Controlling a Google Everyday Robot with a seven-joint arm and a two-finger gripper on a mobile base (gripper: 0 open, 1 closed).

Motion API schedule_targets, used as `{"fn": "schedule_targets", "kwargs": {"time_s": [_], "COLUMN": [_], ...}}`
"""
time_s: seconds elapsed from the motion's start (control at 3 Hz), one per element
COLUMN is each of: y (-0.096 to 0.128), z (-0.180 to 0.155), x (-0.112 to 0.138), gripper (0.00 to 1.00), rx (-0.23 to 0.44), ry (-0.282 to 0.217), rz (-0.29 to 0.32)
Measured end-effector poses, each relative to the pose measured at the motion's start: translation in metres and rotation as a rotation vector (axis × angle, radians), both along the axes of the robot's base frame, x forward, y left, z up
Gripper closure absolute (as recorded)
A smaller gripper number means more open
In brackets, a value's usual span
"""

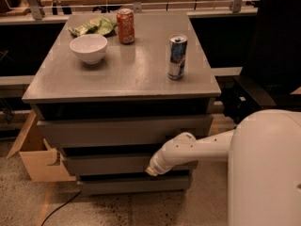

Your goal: Close middle drawer

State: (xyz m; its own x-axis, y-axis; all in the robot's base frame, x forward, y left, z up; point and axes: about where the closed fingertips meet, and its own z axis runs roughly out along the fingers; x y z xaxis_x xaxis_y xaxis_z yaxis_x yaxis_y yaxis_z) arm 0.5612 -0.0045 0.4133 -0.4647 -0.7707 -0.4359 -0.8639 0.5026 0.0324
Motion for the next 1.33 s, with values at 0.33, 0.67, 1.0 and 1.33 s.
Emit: {"fn": "schedule_targets", "kwargs": {"time_s": [0.33, 0.67, 1.0, 1.33], "y": [-0.038, -0.077, -0.113, -0.139], "z": [-0.001, 0.004, 0.006, 0.006], "x": [-0.023, -0.045, -0.065, -0.082], "gripper": [1.00, 1.00, 1.00, 1.00], "rx": [-0.039, -0.069, -0.087, -0.101], "ry": [0.041, 0.057, 0.076, 0.102], "rz": [-0.080, -0.174, -0.269, -0.340]}}
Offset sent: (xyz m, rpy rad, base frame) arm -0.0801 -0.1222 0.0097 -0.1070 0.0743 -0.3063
